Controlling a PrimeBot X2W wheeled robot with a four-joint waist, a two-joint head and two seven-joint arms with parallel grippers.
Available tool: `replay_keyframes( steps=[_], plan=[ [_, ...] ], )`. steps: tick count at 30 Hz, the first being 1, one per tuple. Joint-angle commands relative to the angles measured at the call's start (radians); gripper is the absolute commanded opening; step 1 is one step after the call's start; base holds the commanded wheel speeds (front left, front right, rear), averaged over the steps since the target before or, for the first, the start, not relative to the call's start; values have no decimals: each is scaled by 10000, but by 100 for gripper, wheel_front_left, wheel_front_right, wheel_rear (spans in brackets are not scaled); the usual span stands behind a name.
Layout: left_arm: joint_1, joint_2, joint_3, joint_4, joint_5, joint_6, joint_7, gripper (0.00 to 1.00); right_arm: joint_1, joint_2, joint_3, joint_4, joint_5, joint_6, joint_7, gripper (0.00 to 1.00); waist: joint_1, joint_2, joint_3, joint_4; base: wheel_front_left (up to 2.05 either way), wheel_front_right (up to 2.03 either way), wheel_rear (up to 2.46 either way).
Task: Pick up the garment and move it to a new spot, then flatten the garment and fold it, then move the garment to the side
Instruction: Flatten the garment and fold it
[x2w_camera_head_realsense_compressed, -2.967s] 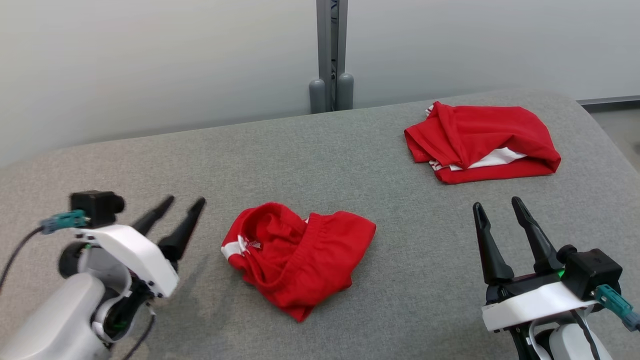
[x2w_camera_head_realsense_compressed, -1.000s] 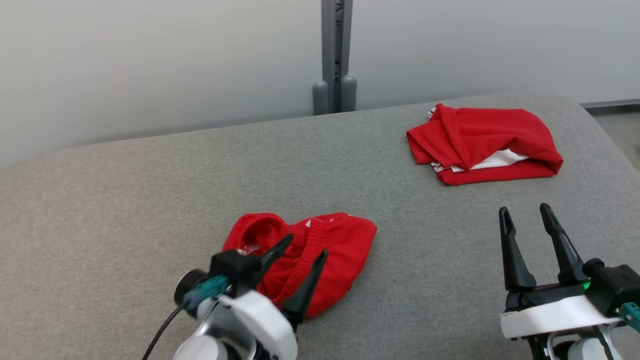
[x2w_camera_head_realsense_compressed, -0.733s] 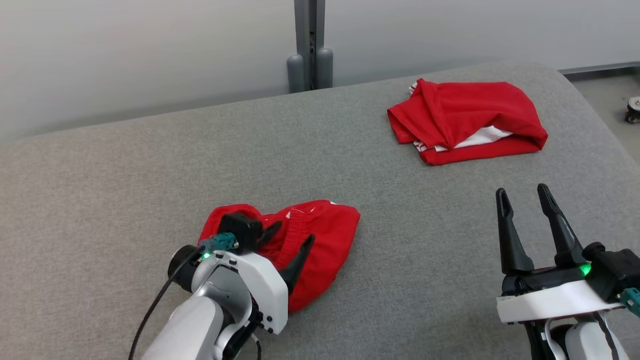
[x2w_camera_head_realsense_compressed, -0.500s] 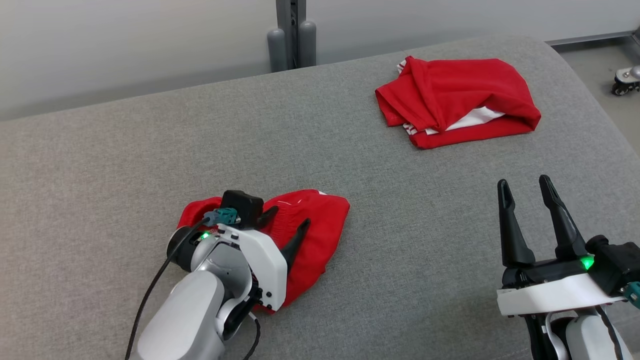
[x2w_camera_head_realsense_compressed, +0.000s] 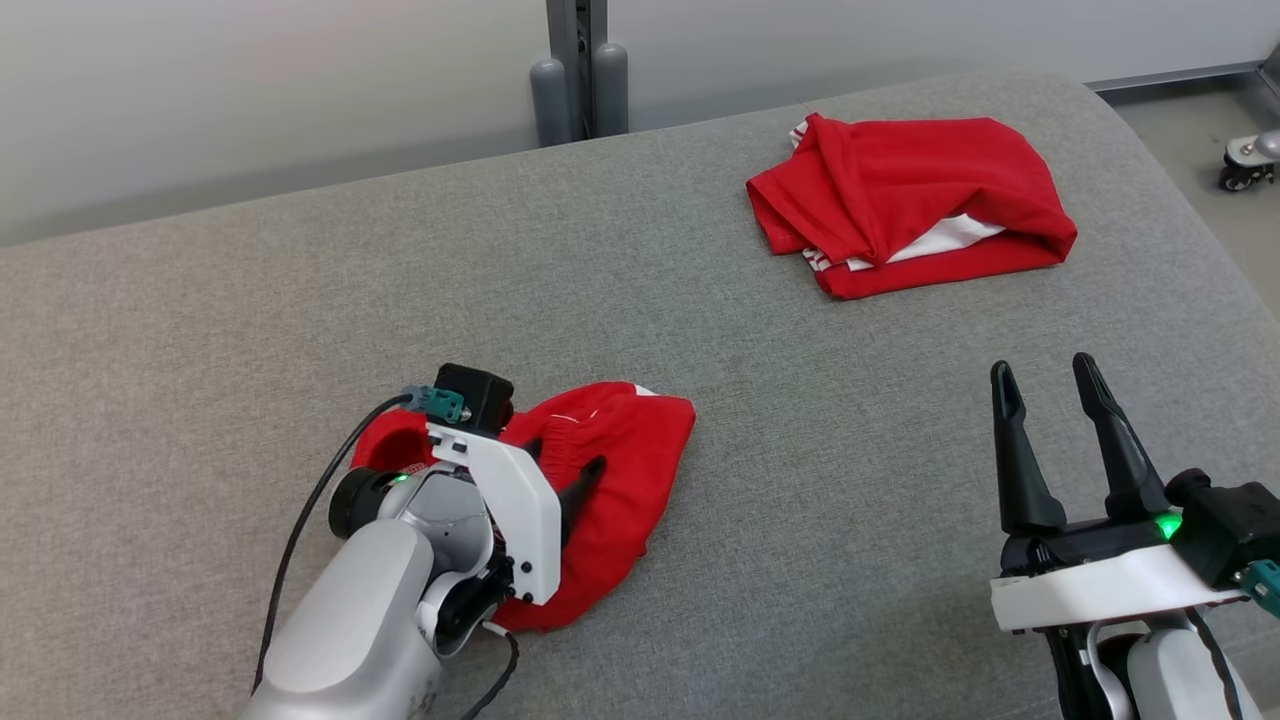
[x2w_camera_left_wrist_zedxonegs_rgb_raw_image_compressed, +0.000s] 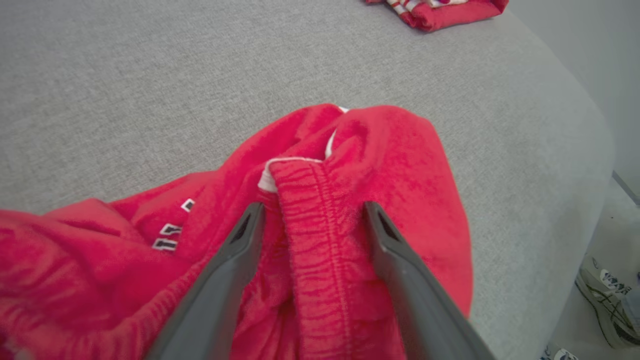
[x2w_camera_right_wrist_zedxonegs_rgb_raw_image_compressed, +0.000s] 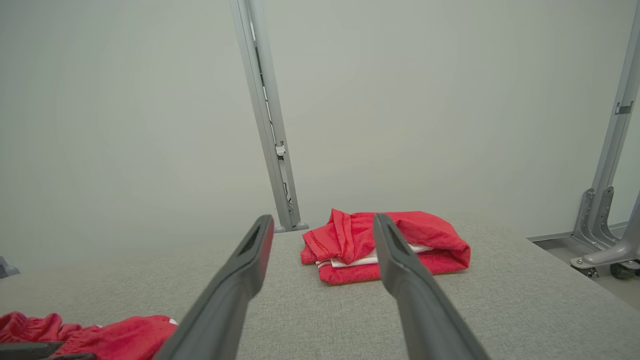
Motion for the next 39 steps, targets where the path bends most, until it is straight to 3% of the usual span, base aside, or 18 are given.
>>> replay_keyframes(
  steps=[1,2,3,4,7,17,23,32,36,39],
  plan=[
    [-183,14,-53,-111,-200,-48,180,100,-17,-42,11,20,34,1,0,100,0,-1,-33,34,0,0,0],
    [-222,-2,-89,-192,-343,-63,264,100,-25,-42,9,24,34,1,0,100,0,-1,-47,49,0,0,0],
    [-278,-12,-109,-308,-475,-78,298,93,-29,-42,15,28,34,1,0,100,0,-1,-60,60,0,0,0],
    [-324,-14,-178,-475,-672,-93,407,59,-28,-42,44,55,36,1,0,100,0,-1,-78,76,0,0,0],
    [-321,-10,-322,-647,-985,-96,606,0,-31,-42,101,139,64,1,-1,100,0,-1,-100,73,0,0,0],
    [-793,121,-737,-1740,-1343,-98,-233,0,-1,-44,130,237,79,1,0,100,0,-1,-297,98,0,0,0],
    [-2198,154,-1595,-2422,-1556,-92,-427,0,-121,-44,272,292,168,1,0,100,0,-1,-393,7,0,0,0],
    [-3793,4,-2244,-3193,-2005,-92,-2610,0,-93,-44,247,278,144,1,0,100,0,-1,-419,37,0,0,0],
    [-3085,597,-2481,-3285,-2520,-92,-2724,0,39,-45,241,327,50,1,-1,100,0,-1,-406,356,0,0,0],
    [-2322,1382,-2659,-3309,-2612,-92,-2841,0,61,-42,252,366,-67,1,0,100,0,-1,-362,638,0,0,0]
  ],
)
